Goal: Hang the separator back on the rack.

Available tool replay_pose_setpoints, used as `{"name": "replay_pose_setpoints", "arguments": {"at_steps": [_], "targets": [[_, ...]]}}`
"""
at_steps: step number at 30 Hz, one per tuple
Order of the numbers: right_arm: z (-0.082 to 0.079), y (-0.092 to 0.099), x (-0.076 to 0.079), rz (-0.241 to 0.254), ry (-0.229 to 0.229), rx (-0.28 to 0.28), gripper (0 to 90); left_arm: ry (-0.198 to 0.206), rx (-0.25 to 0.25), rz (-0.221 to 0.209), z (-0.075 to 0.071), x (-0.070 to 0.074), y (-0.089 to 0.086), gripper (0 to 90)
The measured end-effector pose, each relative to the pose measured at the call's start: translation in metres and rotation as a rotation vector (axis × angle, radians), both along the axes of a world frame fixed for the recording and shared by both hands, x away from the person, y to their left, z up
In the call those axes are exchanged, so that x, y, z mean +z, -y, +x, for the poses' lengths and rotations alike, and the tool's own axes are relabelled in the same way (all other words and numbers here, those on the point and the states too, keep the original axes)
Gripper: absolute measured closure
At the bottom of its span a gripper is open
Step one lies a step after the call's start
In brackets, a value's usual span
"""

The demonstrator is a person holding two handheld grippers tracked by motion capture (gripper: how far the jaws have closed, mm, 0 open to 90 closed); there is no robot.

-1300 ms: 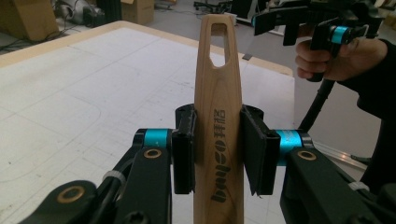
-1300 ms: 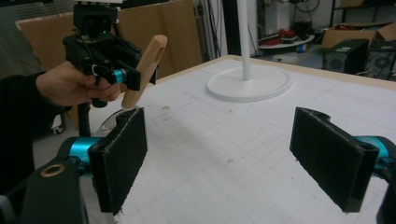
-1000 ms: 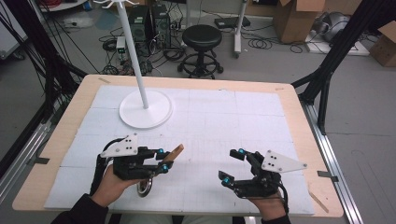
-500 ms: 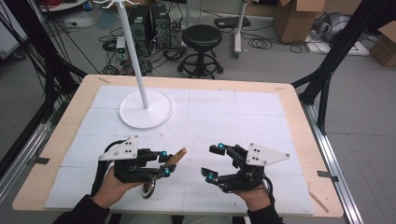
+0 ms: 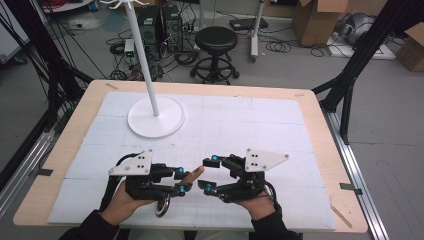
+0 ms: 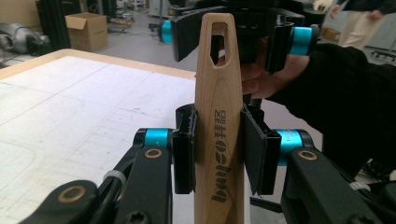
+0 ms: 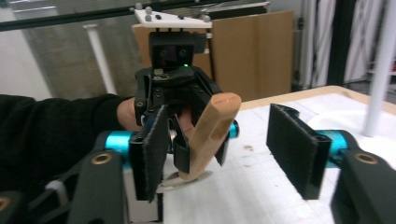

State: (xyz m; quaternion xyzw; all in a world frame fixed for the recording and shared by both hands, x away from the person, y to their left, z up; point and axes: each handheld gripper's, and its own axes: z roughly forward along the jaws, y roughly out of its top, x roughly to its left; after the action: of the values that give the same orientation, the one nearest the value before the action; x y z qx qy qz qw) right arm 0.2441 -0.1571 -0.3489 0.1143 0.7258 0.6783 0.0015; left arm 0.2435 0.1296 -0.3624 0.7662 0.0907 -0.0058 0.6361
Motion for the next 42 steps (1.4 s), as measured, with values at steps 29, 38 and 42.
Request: {"name": "replay_pose_setpoints", "arguments": {"at_steps": [29, 38, 42], "targets": [[0.002, -0.006, 0.001, 0.058, 0.009, 0.134, 63.4, -0.004, -0.082, -0.064, -0.001, 0.0, 0.001, 67.3], [0.003, -0.012, -0.001, 0.067, 0.008, 0.143, 68.9, -0.005, -0.087, -0.076, 0.0, 0.001, -0.001, 67.3], [0.001, -0.013, 0.0, 0.074, 0.015, 0.122, 69.3, -0.006, -0.078, -0.085, 0.0, 0.001, -0.001, 67.0]]}}
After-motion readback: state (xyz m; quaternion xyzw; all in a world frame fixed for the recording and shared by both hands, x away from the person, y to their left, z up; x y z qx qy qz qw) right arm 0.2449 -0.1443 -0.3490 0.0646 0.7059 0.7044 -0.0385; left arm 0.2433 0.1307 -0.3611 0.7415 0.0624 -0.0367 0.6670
